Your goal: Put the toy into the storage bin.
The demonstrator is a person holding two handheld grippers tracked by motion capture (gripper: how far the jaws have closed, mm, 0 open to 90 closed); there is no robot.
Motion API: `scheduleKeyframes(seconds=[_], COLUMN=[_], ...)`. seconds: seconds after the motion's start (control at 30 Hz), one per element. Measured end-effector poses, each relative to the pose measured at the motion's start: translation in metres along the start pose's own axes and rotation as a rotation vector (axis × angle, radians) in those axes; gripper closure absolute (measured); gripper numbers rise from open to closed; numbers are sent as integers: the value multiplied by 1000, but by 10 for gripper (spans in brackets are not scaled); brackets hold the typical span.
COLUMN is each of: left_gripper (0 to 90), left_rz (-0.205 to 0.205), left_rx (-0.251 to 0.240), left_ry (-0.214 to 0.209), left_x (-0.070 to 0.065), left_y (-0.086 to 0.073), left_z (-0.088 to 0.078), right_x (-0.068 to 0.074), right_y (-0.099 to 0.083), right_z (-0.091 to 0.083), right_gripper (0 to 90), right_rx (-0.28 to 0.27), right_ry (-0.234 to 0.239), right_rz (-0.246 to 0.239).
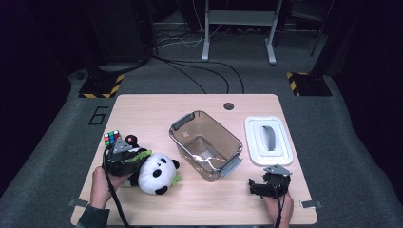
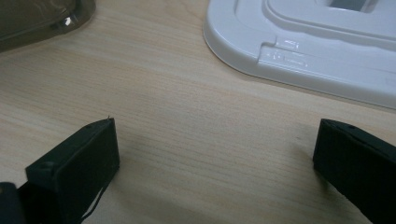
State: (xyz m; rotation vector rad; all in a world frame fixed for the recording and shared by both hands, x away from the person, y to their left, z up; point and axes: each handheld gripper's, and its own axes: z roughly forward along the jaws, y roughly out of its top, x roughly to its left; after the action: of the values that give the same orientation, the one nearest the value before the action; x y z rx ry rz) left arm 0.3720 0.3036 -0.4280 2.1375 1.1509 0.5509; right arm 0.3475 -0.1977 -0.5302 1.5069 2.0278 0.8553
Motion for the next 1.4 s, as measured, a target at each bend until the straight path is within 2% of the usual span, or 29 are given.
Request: scheduleKeyframes(seconds=[0.37, 0.5, 0.73, 0.87, 1.0, 1.27, 1.4], left_gripper=[670, 695, 711, 717, 720, 720, 721], left_rz=[-22, 12, 18, 26, 37, 61, 58], left_rx=[-3, -10, -77, -96, -91, -128, -142], left_ry=[15, 25, -6, -16, -23, -29, -38], left_x=[-3, -4, -1, 0, 1, 1, 2], left_y=[-7, -10, -17, -18, -17, -16, -16], left_z=[2, 1, -3, -7, -11, -19, -25], right_x=[0, 0, 0, 0, 0, 0, 0], right_y=[0, 0, 0, 0, 0, 0, 0], right_z=[0, 0, 0, 0, 0, 0, 0], right_gripper=[0, 0, 0, 0, 0, 0, 0], right_rx=[0, -1, 0, 0, 0, 1, 0], right_ry=[0, -1, 0, 0, 1, 0, 0], right_rz=[1, 1, 1, 1, 0, -1, 1])
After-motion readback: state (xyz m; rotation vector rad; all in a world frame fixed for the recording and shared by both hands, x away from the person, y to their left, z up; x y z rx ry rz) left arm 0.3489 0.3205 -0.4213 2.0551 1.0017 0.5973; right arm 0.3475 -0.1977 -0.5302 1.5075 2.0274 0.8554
